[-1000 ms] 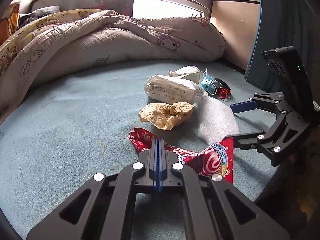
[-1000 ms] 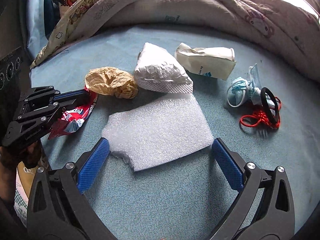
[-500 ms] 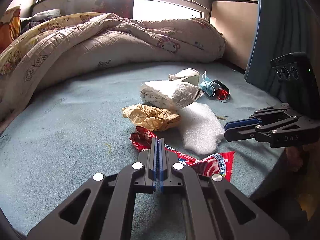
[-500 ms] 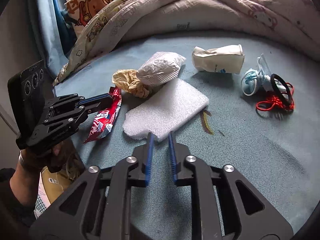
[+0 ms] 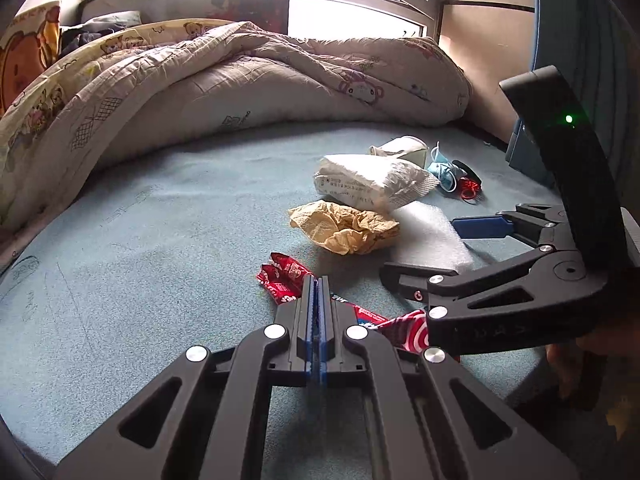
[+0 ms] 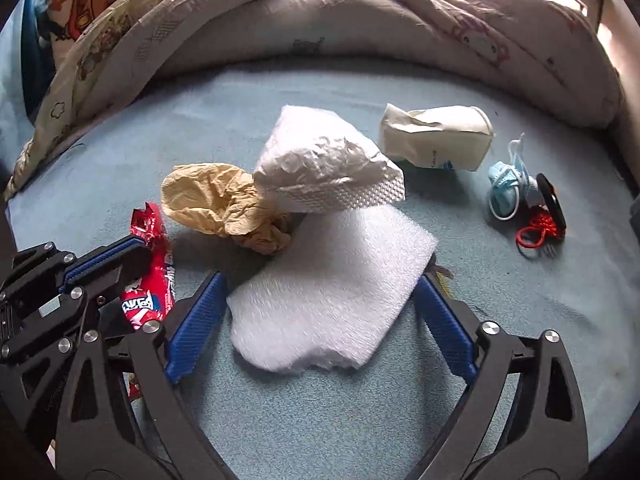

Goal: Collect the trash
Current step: 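Grasp the white foam sheet with the right tool and lift it, then lower the wrapper and foam sheet over the bin and open both tools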

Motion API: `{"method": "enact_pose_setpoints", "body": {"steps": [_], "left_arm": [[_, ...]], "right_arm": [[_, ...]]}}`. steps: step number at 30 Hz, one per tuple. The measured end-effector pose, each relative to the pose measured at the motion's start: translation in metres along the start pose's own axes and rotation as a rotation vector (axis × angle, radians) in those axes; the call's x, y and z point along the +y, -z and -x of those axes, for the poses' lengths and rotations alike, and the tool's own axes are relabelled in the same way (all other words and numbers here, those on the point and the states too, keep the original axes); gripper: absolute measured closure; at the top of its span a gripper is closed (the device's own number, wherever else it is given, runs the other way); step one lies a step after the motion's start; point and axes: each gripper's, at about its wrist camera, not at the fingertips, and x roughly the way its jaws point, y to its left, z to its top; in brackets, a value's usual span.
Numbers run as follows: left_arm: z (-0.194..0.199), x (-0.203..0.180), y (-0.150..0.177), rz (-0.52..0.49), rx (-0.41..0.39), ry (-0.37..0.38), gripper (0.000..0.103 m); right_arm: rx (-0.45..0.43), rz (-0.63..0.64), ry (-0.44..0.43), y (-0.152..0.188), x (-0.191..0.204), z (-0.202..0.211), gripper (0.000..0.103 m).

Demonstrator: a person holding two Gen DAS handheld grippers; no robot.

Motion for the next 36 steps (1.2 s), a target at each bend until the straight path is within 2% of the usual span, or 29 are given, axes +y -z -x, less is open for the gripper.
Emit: {"method": "enact_pose_setpoints", "body": {"steps": [2,5,7,12,18,25,30,33,36], "left_arm": [[0.002,-0.002,0.002,-0.011,0.003,0.011,0.102],[0.002,-0.005,0.003,-0.02,0.002,0.022,0.102],[0.001,-0.004,0.003,-0.005,-0.002,0.037,0.102],[-0.002,-0.011,0.002,0.023,-0.007,0.078,0.102],[0.003,-0.035,-0.003,-0.005,-0.008,0.099,0.102],[0.028,-0.075,-0.002,-0.066,-0.011,0.121,0.102],[0.059,-0.105,0.034,-0.125,-0.003,0.144,0.102],[0.077,-0.121,0.07,-0.174,0.003,0.151,0.102],[0.085,-0.128,0.11,-0.163,0.031,0.184,0.102]], "right_arm": [[0.001,0.009,-0.032,0.003,-0.009,0.003,0.026],[0.002,0.009,-0.076,0.01,-0.032,0.01,0.045],[0.01,-0.003,-0.105,0.016,-0.049,0.015,0.05],[0.003,0.007,-0.121,0.029,-0.073,0.037,0.05],[-0.053,0.03,-0.128,0.043,-0.087,0.066,0.05],[-0.105,0.096,-0.14,0.078,-0.088,0.106,0.05],[-0.126,0.153,-0.195,0.125,-0.081,0.139,0.05],[-0.112,0.195,-0.245,0.169,-0.073,0.151,0.05],[-0.074,0.213,-0.275,0.217,-0.066,0.146,0.05]]}}
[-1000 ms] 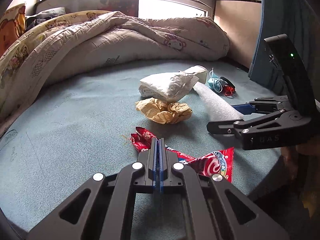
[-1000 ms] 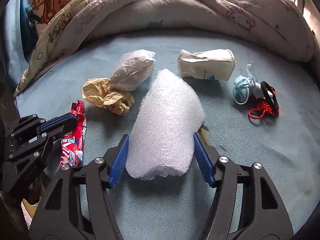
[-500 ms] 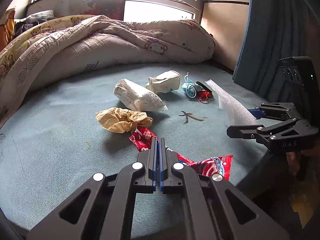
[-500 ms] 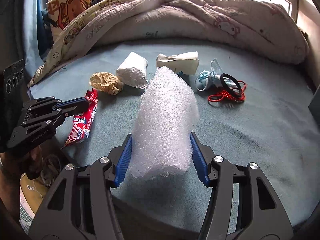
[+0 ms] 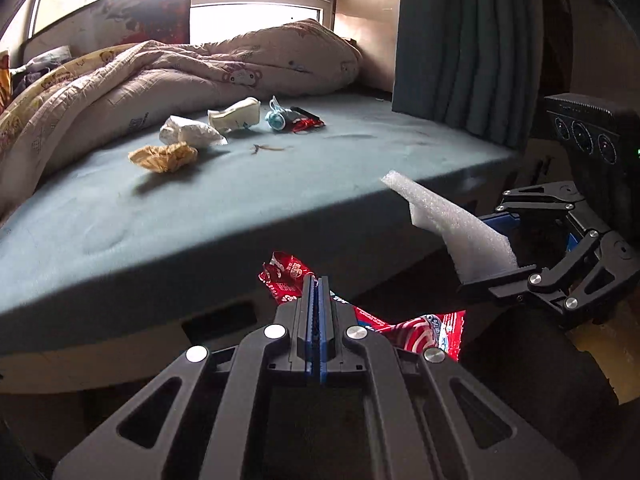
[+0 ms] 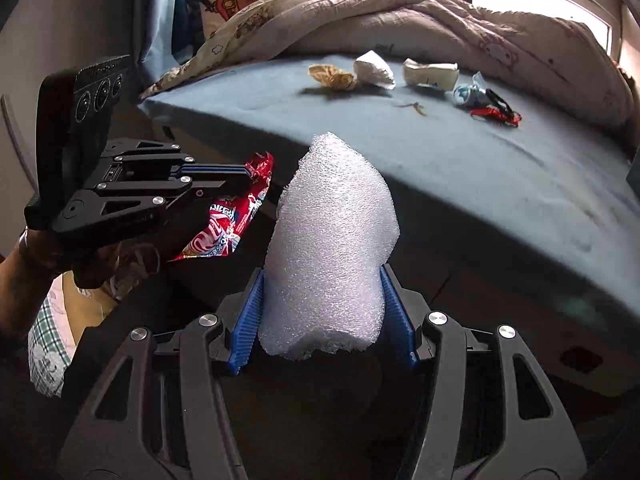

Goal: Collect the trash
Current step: 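Lower the wrapper and foam sheet over the bin and open both tools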

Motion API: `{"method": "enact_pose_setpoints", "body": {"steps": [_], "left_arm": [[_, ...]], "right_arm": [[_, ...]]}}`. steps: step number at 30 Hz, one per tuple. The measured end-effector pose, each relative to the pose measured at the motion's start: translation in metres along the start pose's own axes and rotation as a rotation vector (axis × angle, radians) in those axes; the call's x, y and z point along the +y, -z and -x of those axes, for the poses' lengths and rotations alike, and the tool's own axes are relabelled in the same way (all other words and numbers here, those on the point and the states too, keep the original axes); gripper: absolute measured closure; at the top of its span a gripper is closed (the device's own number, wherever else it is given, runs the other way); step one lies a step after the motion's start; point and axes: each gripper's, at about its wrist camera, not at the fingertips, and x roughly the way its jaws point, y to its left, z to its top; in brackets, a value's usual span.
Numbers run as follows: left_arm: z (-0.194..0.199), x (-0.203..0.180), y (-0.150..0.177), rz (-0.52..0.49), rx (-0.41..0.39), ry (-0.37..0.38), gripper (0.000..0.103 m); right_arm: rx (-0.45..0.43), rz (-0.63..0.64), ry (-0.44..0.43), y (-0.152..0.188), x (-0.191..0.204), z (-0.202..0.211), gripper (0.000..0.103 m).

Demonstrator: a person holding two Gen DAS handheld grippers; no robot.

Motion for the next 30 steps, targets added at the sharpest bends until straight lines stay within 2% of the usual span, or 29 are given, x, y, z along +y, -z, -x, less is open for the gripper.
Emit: {"method": "enact_pose_setpoints", "body": {"steps": [5,8,10,14,17,19,22,23,24,25,26,27,29,30], "left_arm": [[-0.028,-0.023,0.071,-0.018,0.042,0.066,0.102],[-0.069,-0.031,0.112,-0.012,0.091,0.127,0.102],[-0.104,-0.035,0.137,-0.023,0.142,0.141,0.102],[-0.169,-0.035,0.172,-0.017,0.243,0.172,0.102],[-0.206,-0.038,0.191,-0.056,0.311,0.176,0.102],[-0.225,-0.037,0.202,-0.068,0.365,0.174,0.102],[-0.237,-0.032,0.21,-0.066,0.404,0.184,0.102],[-0.239,-0.03,0.211,-0.063,0.409,0.185,0.094],[-0.237,-0.026,0.212,-0.061,0.409,0.184,0.076],[-0.236,-0.022,0.213,-0.053,0.405,0.174,0.063],[-0.235,-0.016,0.214,-0.037,0.396,0.164,0.042],[-0.234,-0.01,0.214,-0.021,0.391,0.154,0.034],[-0.236,-0.005,0.215,-0.01,0.404,0.138,0.028],[-0.235,-0.004,0.213,-0.011,0.412,0.132,0.02]], "right_arm": [[0.076,-0.025,-0.028,0.076,0.006,-0.041,0.05],[0.113,-0.017,-0.009,0.112,-0.002,-0.076,0.05],[0.146,-0.005,0.006,0.13,-0.009,-0.101,0.05],[0.205,-0.014,-0.002,0.154,-0.026,-0.141,0.05],[0.247,0.0,-0.016,0.157,-0.028,-0.167,0.05],[0.269,0.0,-0.048,0.159,-0.03,-0.184,0.049],[0.327,0.011,-0.052,0.166,-0.036,-0.204,0.05],[0.339,0.007,-0.055,0.166,-0.039,-0.208,0.05],[0.349,0.001,-0.057,0.166,-0.042,-0.211,0.049],[0.357,-0.005,-0.059,0.166,-0.045,-0.215,0.049],[0.366,-0.011,-0.06,0.168,-0.047,-0.219,0.049],[0.378,-0.015,-0.058,0.169,-0.049,-0.224,0.049],[0.408,-0.012,-0.052,0.172,-0.05,-0.237,0.049],[0.424,-0.011,-0.051,0.175,-0.052,-0.244,0.049]]}}
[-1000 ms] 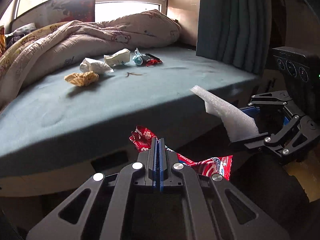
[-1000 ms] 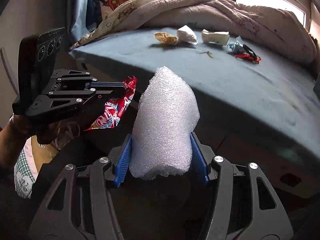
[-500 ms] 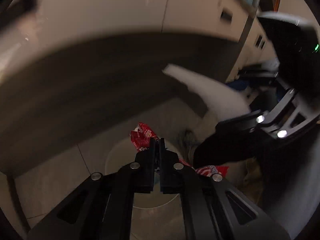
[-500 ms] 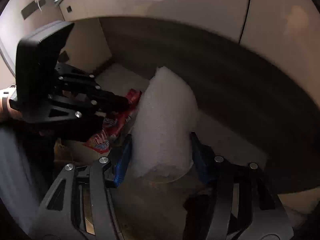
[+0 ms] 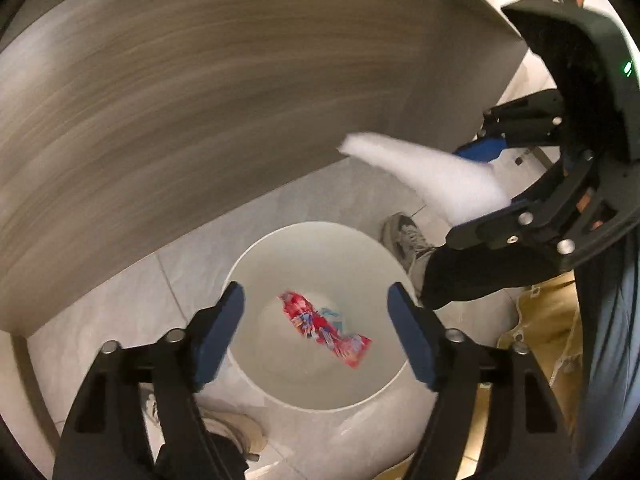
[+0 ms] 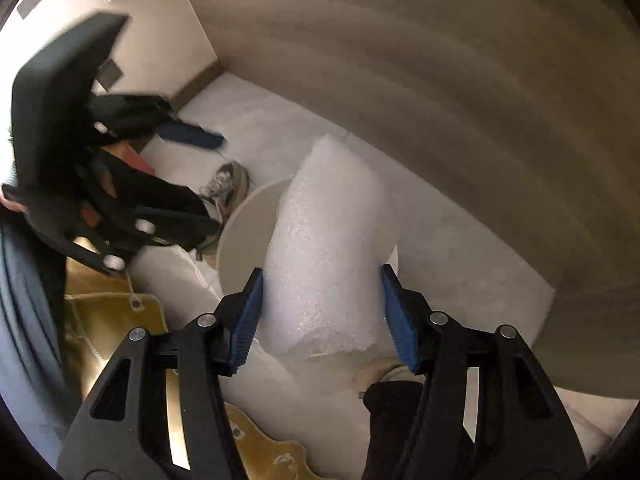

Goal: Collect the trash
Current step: 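Lower the wrapper and foam sheet over the bin and open both tools, then bring both tools back up to the mattress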

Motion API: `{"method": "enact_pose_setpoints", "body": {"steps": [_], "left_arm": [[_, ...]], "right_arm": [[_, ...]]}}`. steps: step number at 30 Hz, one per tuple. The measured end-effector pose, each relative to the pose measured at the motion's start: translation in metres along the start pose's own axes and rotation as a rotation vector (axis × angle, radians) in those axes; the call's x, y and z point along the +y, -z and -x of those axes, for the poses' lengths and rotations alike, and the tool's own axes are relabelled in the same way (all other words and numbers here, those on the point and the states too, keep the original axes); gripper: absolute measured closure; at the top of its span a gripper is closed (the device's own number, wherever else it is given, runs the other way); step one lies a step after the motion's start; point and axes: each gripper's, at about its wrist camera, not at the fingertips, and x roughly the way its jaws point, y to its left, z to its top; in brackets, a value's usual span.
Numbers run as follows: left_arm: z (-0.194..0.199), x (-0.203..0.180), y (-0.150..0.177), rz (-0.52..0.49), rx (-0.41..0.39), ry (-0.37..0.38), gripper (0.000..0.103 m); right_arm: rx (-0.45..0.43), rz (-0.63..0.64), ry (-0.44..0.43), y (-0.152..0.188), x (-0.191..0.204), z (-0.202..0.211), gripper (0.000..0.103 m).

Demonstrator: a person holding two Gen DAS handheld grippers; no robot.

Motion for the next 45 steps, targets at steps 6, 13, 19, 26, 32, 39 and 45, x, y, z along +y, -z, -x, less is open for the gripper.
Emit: {"method": "enact_pose_setpoints", "body": {"steps": [6,13,19,26,32,39,45], "left_arm": [[0.046,0.003,-0.004,-0.053,-0.059,-0.059,0.006],[0.104,0.037,0.001,0.123,-0.203,-0.107,0.006],[0.099,0.023,-0.007,0.071,-0.198,-0.143,0.006],[0.113,0.019,-0.017,0.051,-0.238,-0.133,0.006],[0.16,0.01,-0.014,0.105,-0.331,-0.169,0.006],[0.24,-0.009,-0.042,0.03,-0.42,-0.2,0.006],[0.296,-0.016,-0.115,0.06,-0.459,-0.282,0.006]], "right_arm": [[0.074,0.019,-0.015,0.002,-0.001,-0.03,0.046],[0.145,0.089,-0.028,0.006,0.014,-0.061,0.033],[0.133,0.091,-0.026,0.005,0.015,-0.063,0.005],[0.053,0.14,0.014,0.008,0.031,-0.032,0.005],[-0.164,0.108,0.02,0.005,0.04,0.056,0.005],[-0.493,0.122,0.041,0.0,0.075,0.205,0.005],[-0.596,0.1,0.203,-0.046,0.079,0.294,0.005]]}}
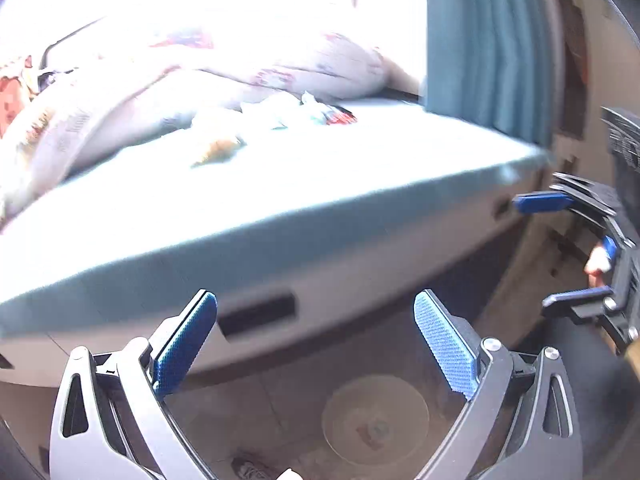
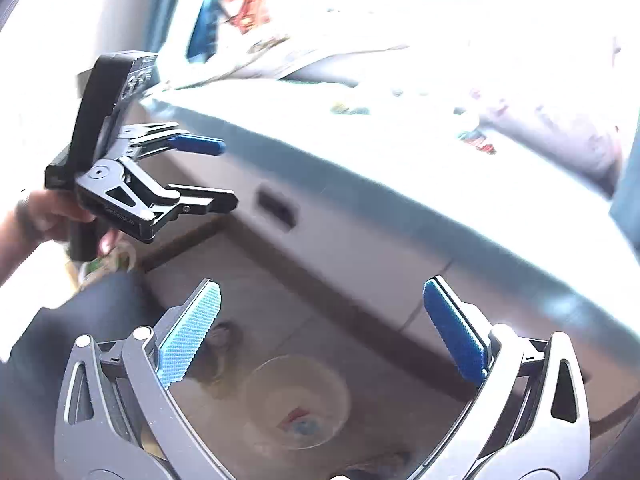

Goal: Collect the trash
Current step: 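Bring both tools back up to the mattress, then close the left tool on the tan crumpled paper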

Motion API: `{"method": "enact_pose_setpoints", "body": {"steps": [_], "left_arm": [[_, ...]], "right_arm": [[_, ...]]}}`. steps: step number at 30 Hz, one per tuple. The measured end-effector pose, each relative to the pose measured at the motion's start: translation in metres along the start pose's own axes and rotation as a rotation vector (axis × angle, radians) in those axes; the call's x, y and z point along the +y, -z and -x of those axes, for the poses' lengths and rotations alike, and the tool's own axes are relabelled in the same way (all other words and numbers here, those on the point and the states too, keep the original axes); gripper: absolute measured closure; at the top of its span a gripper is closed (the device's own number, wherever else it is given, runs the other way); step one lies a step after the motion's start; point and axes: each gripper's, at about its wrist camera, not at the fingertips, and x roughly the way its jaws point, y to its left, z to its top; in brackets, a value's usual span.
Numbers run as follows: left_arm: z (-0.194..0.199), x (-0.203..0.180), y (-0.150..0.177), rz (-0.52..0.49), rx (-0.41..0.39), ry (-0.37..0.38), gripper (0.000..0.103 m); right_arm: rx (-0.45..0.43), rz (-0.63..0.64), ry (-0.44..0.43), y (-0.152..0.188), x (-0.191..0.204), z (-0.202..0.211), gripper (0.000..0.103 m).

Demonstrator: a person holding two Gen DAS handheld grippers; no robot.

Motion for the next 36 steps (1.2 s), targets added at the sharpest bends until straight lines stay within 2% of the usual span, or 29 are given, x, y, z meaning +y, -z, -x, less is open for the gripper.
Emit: {"method": "enact_pose_setpoints", "body": {"steps": [3,6,9,14,19,20,21,22,23,24,25,27,33,36], "left_arm": [[-0.011,0.015,-0.043,0.081,0.02,-0.028,0.006],[-0.024,0.041,-0.079,0.121,0.02,-0.076,0.006],[-0.048,0.067,-0.111,0.141,0.052,-0.126,0.006],[-0.1,0.103,-0.129,0.183,0.146,-0.148,0.006],[-0.134,0.112,-0.14,0.181,0.202,-0.157,0.006],[-0.141,0.113,-0.139,0.191,0.24,-0.142,0.008],[-0.145,0.114,-0.138,0.193,0.262,-0.129,0.021],[-0.148,0.115,-0.136,0.195,0.276,-0.116,0.029],[-0.147,0.114,-0.135,0.192,0.27,-0.118,0.031],[-0.146,0.114,-0.135,0.187,0.261,-0.117,0.041],[-0.145,0.113,-0.134,0.18,0.251,-0.121,0.047],[-0.143,0.112,-0.131,0.175,0.222,-0.129,0.073],[-0.138,0.11,-0.13,0.172,0.172,-0.138,0.083],[-0.137,0.111,-0.131,0.171,0.164,-0.11,0.085]], "right_arm": [[-0.027,-0.061,0.038,-0.03,-0.024,0.005,0.005],[-0.003,-0.127,0.086,-0.053,-0.05,-0.005,0.005],[0.0,-0.187,0.075,-0.07,-0.07,-0.009,0.005],[-0.013,-0.197,0.027,-0.078,-0.094,-0.029,0.005],[-0.004,-0.199,0.009,-0.079,-0.097,-0.041,0.005],[-0.004,-0.205,0.008,-0.079,-0.098,-0.041,0.005],[-0.004,-0.214,0.007,-0.08,-0.099,-0.042,0.005],[-0.004,-0.224,0.006,-0.08,-0.101,-0.042,0.005],[-0.003,-0.235,0.006,-0.08,-0.104,-0.043,0.005],[-0.001,-0.244,0.006,-0.081,-0.109,-0.045,0.005],[0.004,-0.253,0.009,-0.081,-0.112,-0.048,0.005],[0.016,-0.258,0.026,-0.084,-0.118,-0.055,0.005],[0.056,-0.226,0.068,-0.107,-0.138,-0.081,0.005],[0.08,-0.248,0.083,-0.124,-0.16,-0.099,0.005]]}}
